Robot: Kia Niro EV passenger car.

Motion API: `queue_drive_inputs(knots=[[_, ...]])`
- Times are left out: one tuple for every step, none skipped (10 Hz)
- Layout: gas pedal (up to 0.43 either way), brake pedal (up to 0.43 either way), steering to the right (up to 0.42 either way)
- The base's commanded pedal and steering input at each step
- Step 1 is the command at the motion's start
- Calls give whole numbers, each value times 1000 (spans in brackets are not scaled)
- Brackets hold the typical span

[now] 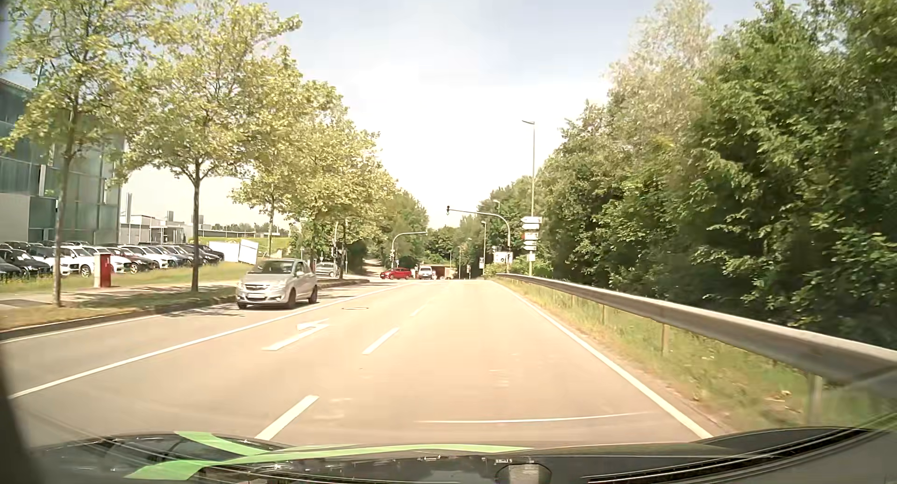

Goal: Follow the waypoints while adhering to traffic rules and regulations

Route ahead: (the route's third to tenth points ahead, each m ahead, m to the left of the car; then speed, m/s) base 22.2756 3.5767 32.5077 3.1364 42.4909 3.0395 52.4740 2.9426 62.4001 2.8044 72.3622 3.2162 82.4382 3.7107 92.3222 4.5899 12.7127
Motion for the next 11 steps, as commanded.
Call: queue_drive_inputs(knots=[[20,0,-3],[20,0,-3],[20,0,-3],[20,0,-3],[20,0,-3],[28,0,-3],[28,0,-3],[28,0,-4],[47,0,-4],[47,0,-4],[47,0,-3]])
